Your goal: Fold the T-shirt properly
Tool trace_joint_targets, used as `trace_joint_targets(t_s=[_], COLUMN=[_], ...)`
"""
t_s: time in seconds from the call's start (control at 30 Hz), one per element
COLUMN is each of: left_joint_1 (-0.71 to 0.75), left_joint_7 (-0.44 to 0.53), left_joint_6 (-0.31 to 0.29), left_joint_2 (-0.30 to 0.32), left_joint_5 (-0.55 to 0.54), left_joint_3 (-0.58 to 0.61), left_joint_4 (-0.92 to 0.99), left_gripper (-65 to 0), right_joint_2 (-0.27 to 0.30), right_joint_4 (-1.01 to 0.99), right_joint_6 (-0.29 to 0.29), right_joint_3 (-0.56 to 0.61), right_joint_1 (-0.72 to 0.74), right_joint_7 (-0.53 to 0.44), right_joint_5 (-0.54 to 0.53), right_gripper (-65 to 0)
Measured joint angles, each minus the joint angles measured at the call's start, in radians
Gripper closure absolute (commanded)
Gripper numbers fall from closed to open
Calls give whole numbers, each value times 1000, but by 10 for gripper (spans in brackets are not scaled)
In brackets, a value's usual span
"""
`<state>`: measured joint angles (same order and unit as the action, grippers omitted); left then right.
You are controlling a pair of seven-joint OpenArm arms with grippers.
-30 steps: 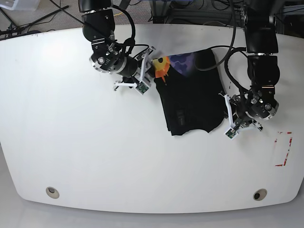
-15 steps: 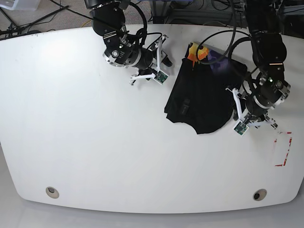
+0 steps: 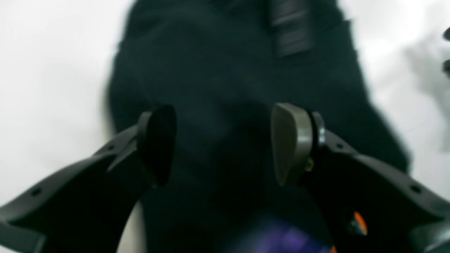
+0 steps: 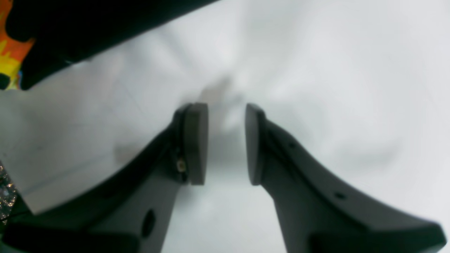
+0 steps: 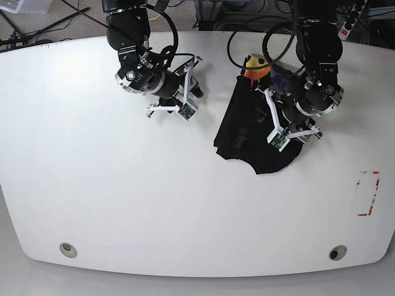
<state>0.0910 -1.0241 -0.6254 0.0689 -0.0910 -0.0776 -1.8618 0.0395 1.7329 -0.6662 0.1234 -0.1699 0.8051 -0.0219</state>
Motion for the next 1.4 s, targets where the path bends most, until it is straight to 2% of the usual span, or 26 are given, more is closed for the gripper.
trace_joint_targets(t_s=[0.1, 0.23, 0.37, 0.43, 0.57, 0.67, 0.83, 0.93, 1.07, 1.2, 1.4], left_joint_1=[26, 29, 9, 11, 16, 18, -21, -31, -27, -50, -87], left_joint_7=[82, 151, 198, 207, 177, 175, 178, 248, 360, 382, 383], left_joint_6=[32, 42, 14, 3, -72, -76, -79, -74, -72, -75, -76], left_joint_2=[6, 10, 55, 79, 160, 231, 369, 454, 548, 600, 632], left_joint_5=[-6, -11, -93, -96, -61, -62, -63, -30, -37, -12, -13], left_joint_3=[12, 13, -72, -110, -232, -338, -426, -469, -481, -473, -473], left_joint_4=[72, 190, 269, 275, 290, 349, 509, 639, 782, 826, 786], left_gripper=[-401, -399, -399, -397, -397, -397, -397, -397, -397, -397, -396], right_joint_2=[6, 2, 3, 5, 9, 19, 27, 24, 22, 24, 36], right_joint_4=[0, 43, 73, 79, 106, 115, 132, 165, 180, 189, 189], right_joint_6=[0, 0, 0, 0, 0, 0, 0, 0, 0, 0, -3], right_joint_3=[-8, -38, -45, -45, -44, -43, -45, -44, -43, -44, -43], right_joint_1=[0, -9, -3, -1, 0, 2, -2, -11, -24, -26, -26], right_joint_7=[2, 7, 16, 34, 40, 37, 38, 40, 38, 38, 37], right_joint_5=[2, 7, 3, 4, 6, 0, 3, 2, 0, 1, 3], right_gripper=[-166, -166, -166, -166, -166, -166, -165, -165, -165, -165, -165])
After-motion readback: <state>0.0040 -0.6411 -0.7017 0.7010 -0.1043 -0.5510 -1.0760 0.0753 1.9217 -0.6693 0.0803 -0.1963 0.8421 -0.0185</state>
